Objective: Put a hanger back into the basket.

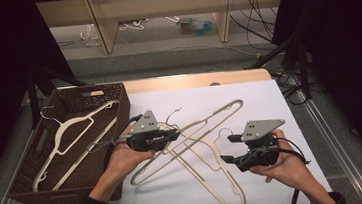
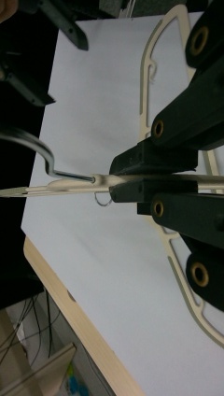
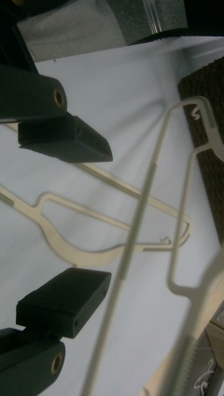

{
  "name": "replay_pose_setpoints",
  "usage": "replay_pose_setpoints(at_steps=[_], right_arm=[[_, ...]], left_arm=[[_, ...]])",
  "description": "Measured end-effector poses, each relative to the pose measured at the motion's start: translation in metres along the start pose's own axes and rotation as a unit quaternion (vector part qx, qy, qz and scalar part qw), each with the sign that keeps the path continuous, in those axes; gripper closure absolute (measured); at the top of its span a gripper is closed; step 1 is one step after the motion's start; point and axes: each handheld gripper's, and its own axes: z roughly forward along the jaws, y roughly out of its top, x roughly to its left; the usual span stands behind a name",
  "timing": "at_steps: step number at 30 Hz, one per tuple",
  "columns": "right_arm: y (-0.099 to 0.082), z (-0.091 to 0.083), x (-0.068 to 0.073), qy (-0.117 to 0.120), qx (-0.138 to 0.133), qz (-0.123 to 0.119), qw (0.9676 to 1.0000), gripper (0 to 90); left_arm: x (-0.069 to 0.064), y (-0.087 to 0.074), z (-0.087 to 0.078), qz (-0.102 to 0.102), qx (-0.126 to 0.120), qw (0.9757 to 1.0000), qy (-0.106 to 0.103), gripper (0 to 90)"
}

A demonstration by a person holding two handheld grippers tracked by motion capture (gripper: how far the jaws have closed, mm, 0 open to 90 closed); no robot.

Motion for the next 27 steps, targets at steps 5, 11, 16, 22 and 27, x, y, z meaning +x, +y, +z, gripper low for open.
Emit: replay_pose_setpoints(at_steps=[5,11,16,22,27], right_arm=[[-0.017,0.016,0.006,0.023,0.018,0.003,0.9996,37.2],[-0.023,0.019,0.011,0.035,0.02,0.007,0.9992,37.1],[-0.026,0.018,0.013,0.039,0.019,0.008,0.999,36.5],[-0.031,0.02,0.014,0.039,0.029,0.011,0.9987,36.5],[-0.033,0.02,0.014,0.04,0.032,0.011,0.9986,36.4]], left_arm=[[0.006,0.006,-0.013,-0.044,-0.018,0.9988,-0.011,85.9],[0.012,0.016,-0.031,-0.087,-0.036,0.9953,-0.019,85.9],[0.017,0.02,-0.041,-0.11,-0.049,0.9921,-0.034,85.9],[0.027,0.033,-0.058,-0.136,-0.058,0.9888,-0.024,85.9],[0.036,0.048,-0.077,-0.152,-0.068,0.9858,-0.019,85.9]])
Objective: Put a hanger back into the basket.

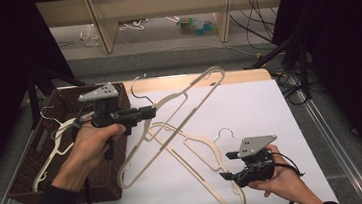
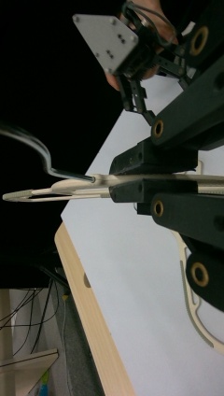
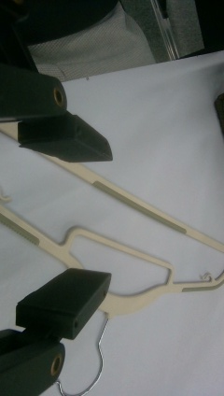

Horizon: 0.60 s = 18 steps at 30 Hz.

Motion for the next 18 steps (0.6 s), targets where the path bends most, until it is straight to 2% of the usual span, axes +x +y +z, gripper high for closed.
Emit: replay_pose_setpoints(at_steps=[4,7,8,12,15,17,18], right_arm=[[-0.002,0.0,-0.001,0.0,0.003,0.001,1.0,36.2],[-0.003,0.001,-0.001,-0.001,0.003,0.001,1.0,36.1],[-0.003,0.001,-0.001,-0.004,0.001,0.0,1.0,36.1],[-0.003,0.0,-0.001,-0.001,0.006,0.001,1.0,36.1],[-0.003,0.001,-0.001,-0.001,0.008,0.004,1.0,36.1],[-0.004,0.001,-0.001,-0.001,0.009,0.003,1.0,36.1],[-0.004,0.001,-0.001,-0.001,0.009,0.003,1.0,36.1]], left_arm=[[0.003,0.015,-0.018,-0.004,-0.01,0.9999,0.004,85.9],[0.005,0.019,-0.026,-0.005,-0.01,0.9999,0.01,85.9],[0.007,0.021,-0.029,0.007,-0.009,0.9998,0.015,85.9],[0.014,0.025,-0.048,0.003,-0.014,0.9995,0.029,85.9],[0.023,0.028,-0.068,0.016,-0.018,0.9979,0.06,85.9],[0.026,0.028,-0.074,0.015,-0.022,0.9974,0.067,85.9],[0.032,0.027,-0.086,0.01,-0.027,0.9961,0.083,85.9]])
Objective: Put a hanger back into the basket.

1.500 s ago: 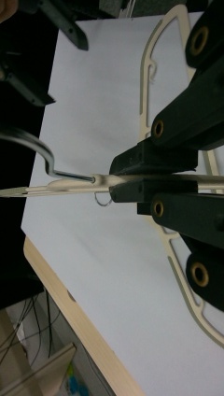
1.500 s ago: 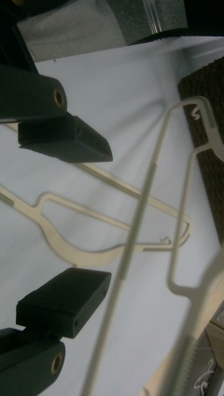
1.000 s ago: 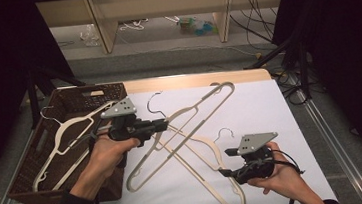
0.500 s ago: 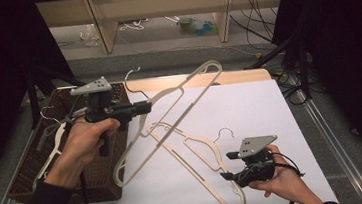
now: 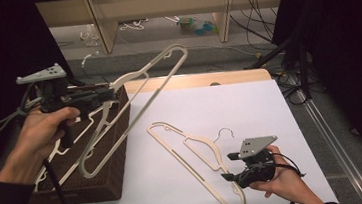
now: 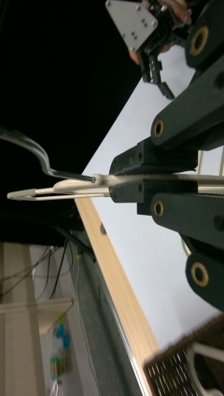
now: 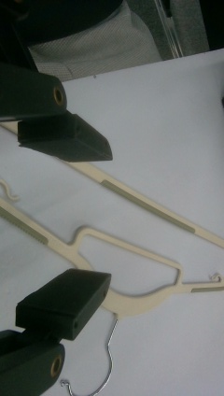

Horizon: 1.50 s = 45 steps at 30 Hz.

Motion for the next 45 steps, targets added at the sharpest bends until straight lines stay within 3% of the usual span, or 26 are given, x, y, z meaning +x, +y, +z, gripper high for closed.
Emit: replay_pose_setpoints(at_steps=[3,4,7,8,10,12,17,18,21,27,45], right_arm=[[0.0,0.0,0.0,0.0,0.0,0.0,1.0,36.1],[0.0,0.0,0.0,0.001,0.001,0.001,1.0,36.1],[0.0,0.001,0.0,0.001,0.001,0.0,1.0,36.1],[0.0,0.001,0.0,0.0,0.001,0.0,1.0,36.0],[0.0,0.001,0.0,0.002,0.002,0.001,1.0,36.0],[0.0,0.002,-0.001,0.003,0.005,0.001,1.0,35.9],[0.0,0.003,-0.001,0.006,0.007,0.002,1.0,35.4],[0.0,0.003,-0.001,0.005,0.008,0.002,1.0,34.7],[0.0,0.003,-0.002,0.002,0.007,0.002,1.0,34.1],[-0.001,0.003,-0.003,0.004,0.008,0.004,0.9999,33.1],[-0.002,0.006,-0.004,-0.005,0.01,0.008,0.9999,27.1]], left_arm=[[0.008,0.0,-0.011,0.004,-0.002,0.9999,0.017,85.9],[0.017,-0.001,-0.021,0.004,-0.005,0.9995,0.032,85.8],[0.026,-0.003,-0.031,0.002,-0.006,0.9989,0.046,85.9],[0.035,-0.006,-0.038,0.0,-0.003,0.9981,0.062,85.9],[0.04,-0.008,-0.041,-0.004,-0.003,0.9977,0.068,85.8],[0.052,-0.015,-0.047,-0.008,0.003,0.9964,0.084,85.8],[0.068,-0.024,-0.052,-0.018,0.004,0.9951,0.097,85.9],[0.075,-0.027,-0.054,-0.022,0.004,0.9939,0.108,85.9],[0.081,-0.03,-0.055,-0.014,0.008,0.9938,0.11,85.8],[0.098,-0.042,-0.056,-0.026,0.016,0.9927,0.117,85.8],[0.115,-0.074,-0.063,-0.027,0.042,0.9912,0.122,85.8]])
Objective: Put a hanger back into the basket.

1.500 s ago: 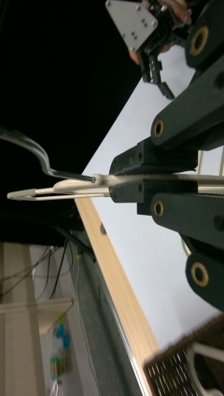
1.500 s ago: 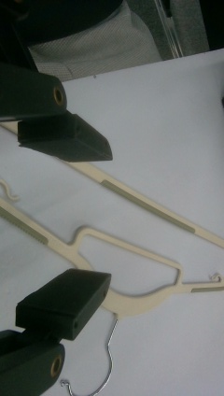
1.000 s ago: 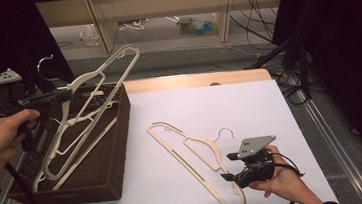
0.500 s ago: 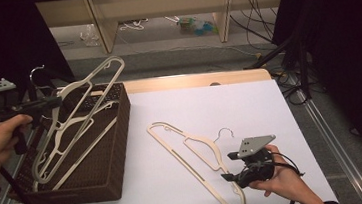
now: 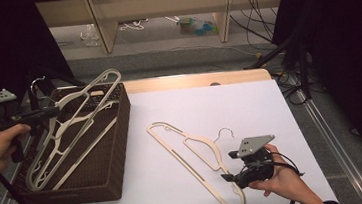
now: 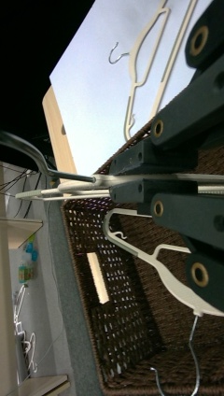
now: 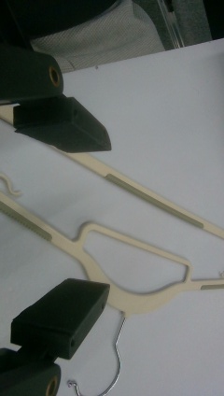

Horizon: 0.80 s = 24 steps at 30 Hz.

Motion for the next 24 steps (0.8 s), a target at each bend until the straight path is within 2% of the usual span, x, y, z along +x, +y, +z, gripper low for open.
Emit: replay_pose_setpoints(at_steps=[1,7,13,17,22,24], right_arm=[[0.0,0.001,0.001,-0.006,-0.006,0.0,1.0,26.7],[0.0,0.0,0.0,-0.001,0.001,0.0,1.0,26.6],[0.0,0.001,0.0,0.0,0.002,-0.001,1.0,26.5],[0.001,0.001,0.0,0.003,0.003,-0.002,1.0,26.6],[0.001,0.001,-0.001,0.002,0.002,-0.003,1.0,26.6],[0.0,0.001,0.0,0.002,0.004,-0.001,1.0,26.6]], left_arm=[[0.002,-0.001,0.0,0.001,0.004,1.0,-0.001,85.8],[0.009,-0.014,0.003,-0.014,0.019,0.9997,0.0,85.8],[0.01,-0.021,0.01,-0.018,0.027,0.9994,-0.008,85.7],[0.01,-0.026,0.017,-0.015,0.043,0.9989,-0.006,85.5],[0.012,-0.036,0.027,-0.023,0.061,0.9978,-0.013,85.2],[0.013,-0.04,0.032,-0.022,0.074,0.997,-0.006,85.1]])
